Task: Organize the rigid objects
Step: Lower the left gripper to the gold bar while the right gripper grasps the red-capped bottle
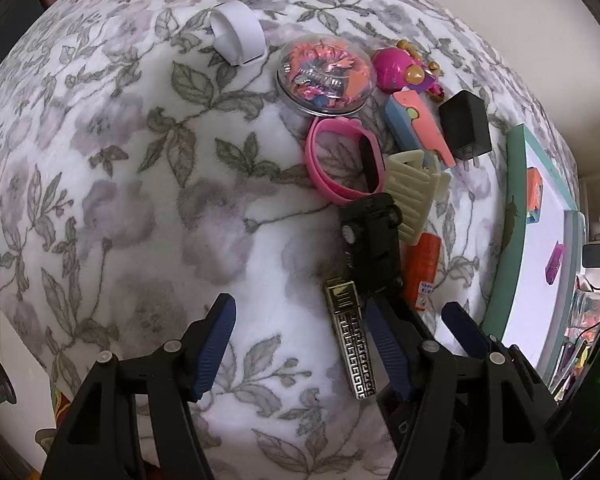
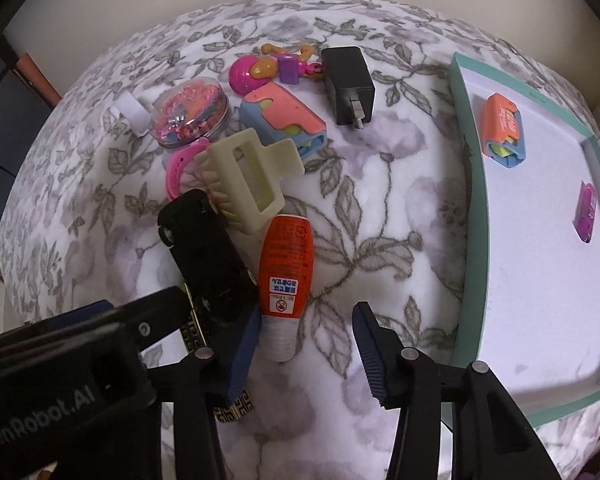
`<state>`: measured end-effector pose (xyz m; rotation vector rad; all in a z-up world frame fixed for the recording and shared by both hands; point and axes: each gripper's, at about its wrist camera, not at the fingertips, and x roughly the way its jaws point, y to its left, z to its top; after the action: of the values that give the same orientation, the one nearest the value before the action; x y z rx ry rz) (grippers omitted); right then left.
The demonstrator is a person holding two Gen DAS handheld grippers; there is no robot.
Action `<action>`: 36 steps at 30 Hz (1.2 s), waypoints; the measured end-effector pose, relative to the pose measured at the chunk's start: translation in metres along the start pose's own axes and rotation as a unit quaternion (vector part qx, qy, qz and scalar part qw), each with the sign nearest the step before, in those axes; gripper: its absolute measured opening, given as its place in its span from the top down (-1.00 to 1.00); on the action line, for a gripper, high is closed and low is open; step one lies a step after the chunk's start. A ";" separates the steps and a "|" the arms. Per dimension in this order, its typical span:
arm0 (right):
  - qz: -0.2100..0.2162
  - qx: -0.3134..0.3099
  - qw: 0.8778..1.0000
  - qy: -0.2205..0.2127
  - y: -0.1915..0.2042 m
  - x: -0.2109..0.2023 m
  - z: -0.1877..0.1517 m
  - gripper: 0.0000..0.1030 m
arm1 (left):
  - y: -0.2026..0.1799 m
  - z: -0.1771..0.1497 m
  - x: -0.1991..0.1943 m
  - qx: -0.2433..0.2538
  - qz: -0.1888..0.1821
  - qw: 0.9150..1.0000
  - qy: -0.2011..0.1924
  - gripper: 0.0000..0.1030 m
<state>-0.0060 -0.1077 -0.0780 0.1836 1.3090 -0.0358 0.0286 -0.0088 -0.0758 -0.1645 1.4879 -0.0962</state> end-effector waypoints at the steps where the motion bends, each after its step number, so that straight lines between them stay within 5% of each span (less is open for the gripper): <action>1: -0.002 0.000 1.000 -0.001 0.002 0.002 0.002 0.11 | 0.000 0.000 0.001 -0.001 -0.002 1.000 0.002 -0.34; 9: -0.011 0.015 1.000 -0.010 -0.007 -0.001 0.002 0.47 | 0.004 -0.004 0.001 0.012 -0.001 1.000 0.006 -0.23; 26: -0.020 0.085 0.996 0.032 -0.051 -0.008 -0.023 0.48 | -0.039 -0.022 0.009 0.069 0.010 0.998 0.006 0.21; 36: -0.016 0.090 0.995 0.043 -0.055 -0.009 -0.030 0.53 | -0.065 -0.034 0.022 0.108 0.012 0.994 0.030 0.23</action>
<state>-0.0446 -0.1580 -0.0829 0.3213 1.3950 -0.1751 -0.0012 -0.0786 -0.0888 0.0311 1.5285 -0.2435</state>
